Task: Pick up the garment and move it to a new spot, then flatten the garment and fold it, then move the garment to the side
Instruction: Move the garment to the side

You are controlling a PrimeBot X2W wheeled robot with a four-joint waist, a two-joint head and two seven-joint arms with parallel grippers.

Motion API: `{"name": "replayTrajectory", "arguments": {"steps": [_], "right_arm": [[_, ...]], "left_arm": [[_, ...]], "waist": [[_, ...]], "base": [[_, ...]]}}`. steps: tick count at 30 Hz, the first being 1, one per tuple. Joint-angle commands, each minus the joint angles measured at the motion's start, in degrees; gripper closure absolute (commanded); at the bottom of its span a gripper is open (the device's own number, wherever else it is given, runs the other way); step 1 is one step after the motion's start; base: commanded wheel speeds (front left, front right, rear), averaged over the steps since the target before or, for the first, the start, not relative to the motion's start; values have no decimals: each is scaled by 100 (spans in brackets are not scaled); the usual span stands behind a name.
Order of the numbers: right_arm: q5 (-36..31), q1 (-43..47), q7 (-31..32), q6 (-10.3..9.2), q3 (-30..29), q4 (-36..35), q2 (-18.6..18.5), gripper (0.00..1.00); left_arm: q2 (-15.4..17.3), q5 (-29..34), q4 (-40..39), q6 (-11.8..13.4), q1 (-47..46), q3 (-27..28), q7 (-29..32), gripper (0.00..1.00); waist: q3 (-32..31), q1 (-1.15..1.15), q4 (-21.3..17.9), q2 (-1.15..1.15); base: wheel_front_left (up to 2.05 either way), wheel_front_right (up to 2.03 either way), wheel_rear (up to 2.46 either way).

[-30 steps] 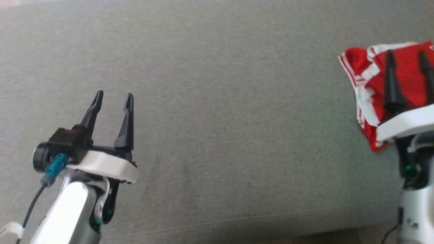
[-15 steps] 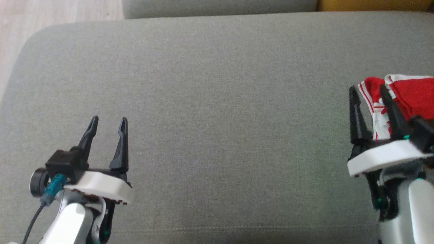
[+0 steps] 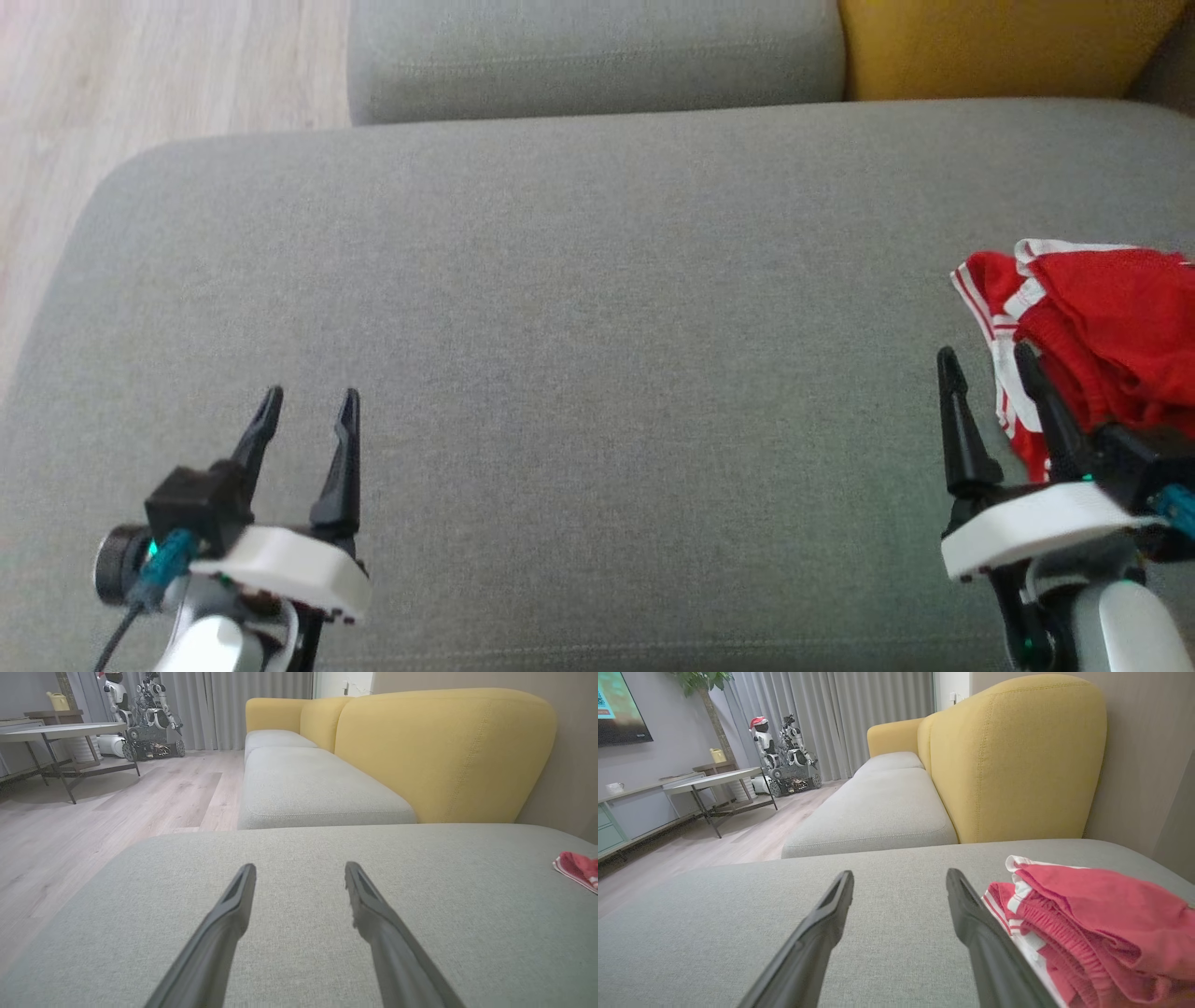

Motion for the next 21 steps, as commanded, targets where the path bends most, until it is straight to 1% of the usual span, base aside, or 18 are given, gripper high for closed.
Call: {"name": "replayTrajectory", "arguments": {"steps": [1,9,21], "right_arm": [[15,-100,-52,-5,163,-181,-15,0],[-39,-10,4,-5,178,-222,-14,0],[-74,-18,75,-5,185,-224,-14,0]], "left_arm": [[176,-31,-204,60,-148,239,-20,0],[211,-42,-256,134,53,207,-5,0],[254,13,-279,179,80,117,16,0]], "waist": [[-97,0,-16,0],[-195,0,31,0],[-206,0,73,0]], "base": [[0,0,0],[0,0,0],[0,0,0]]}}
